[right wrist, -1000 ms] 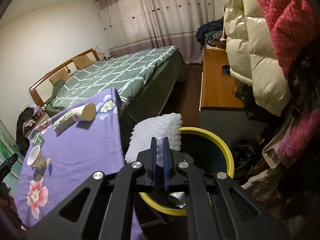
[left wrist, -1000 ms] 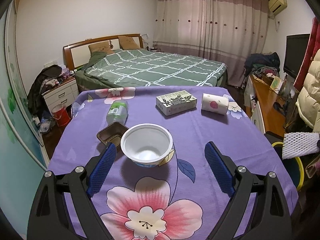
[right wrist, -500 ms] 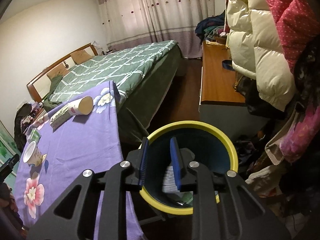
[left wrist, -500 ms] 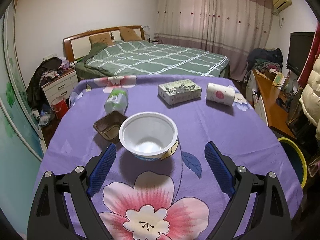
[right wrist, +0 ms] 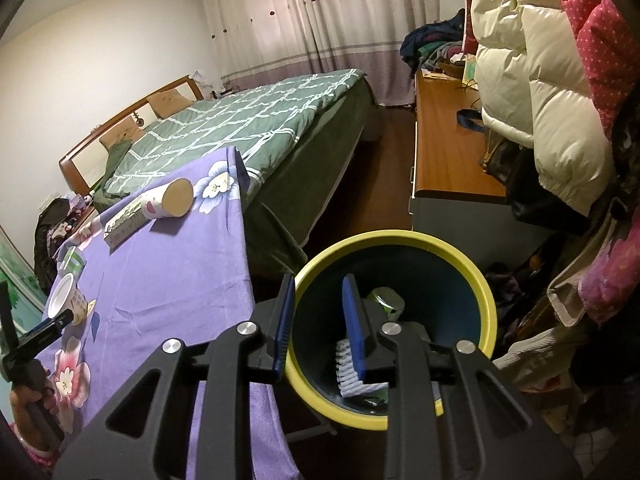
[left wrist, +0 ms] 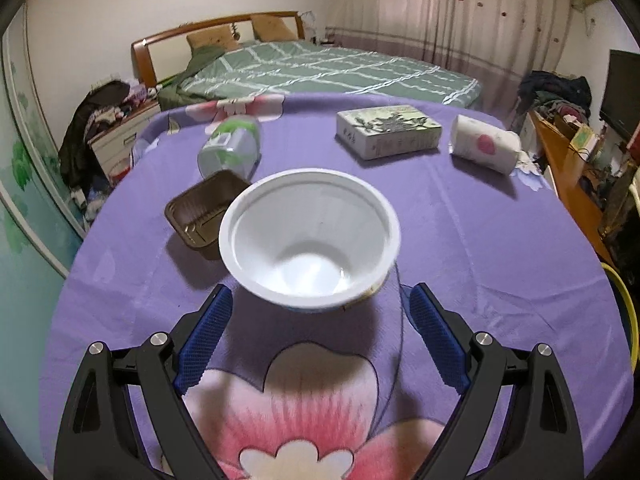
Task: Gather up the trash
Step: 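Reach the left tool to the large white plastic bowl and grasp its rim, then carry the white bowl with the left tool over the bin and drop it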
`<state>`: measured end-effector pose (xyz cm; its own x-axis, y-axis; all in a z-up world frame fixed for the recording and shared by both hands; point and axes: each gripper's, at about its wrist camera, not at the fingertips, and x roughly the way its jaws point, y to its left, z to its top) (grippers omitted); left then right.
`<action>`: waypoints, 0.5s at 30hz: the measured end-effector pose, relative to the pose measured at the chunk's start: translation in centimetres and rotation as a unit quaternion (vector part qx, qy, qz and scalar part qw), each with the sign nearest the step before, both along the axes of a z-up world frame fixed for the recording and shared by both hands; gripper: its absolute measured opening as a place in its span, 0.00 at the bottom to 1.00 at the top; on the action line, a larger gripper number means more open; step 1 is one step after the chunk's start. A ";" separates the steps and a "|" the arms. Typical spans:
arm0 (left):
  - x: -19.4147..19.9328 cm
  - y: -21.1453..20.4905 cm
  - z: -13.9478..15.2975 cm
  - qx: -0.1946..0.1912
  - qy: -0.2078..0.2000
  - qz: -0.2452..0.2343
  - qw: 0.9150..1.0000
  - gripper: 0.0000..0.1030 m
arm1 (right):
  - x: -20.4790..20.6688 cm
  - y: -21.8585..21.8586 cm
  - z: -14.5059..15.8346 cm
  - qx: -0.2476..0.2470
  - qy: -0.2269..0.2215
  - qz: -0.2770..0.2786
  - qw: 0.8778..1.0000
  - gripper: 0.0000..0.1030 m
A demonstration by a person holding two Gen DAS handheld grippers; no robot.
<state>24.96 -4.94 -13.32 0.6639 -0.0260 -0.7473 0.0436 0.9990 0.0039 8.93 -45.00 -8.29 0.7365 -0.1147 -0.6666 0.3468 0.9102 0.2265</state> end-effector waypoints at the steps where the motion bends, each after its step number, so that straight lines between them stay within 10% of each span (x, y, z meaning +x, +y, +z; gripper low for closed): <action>1: 0.2 0.1 -0.1 0.000 0.001 0.003 1.000 0.86 | 0.0 -0.1 -0.1 0.001 0.001 0.000 1.000 0.23; 15: 2.9 0.5 -0.7 -0.010 -0.010 0.027 1.000 0.77 | 0.6 -0.3 -0.9 0.010 0.009 0.005 1.000 0.23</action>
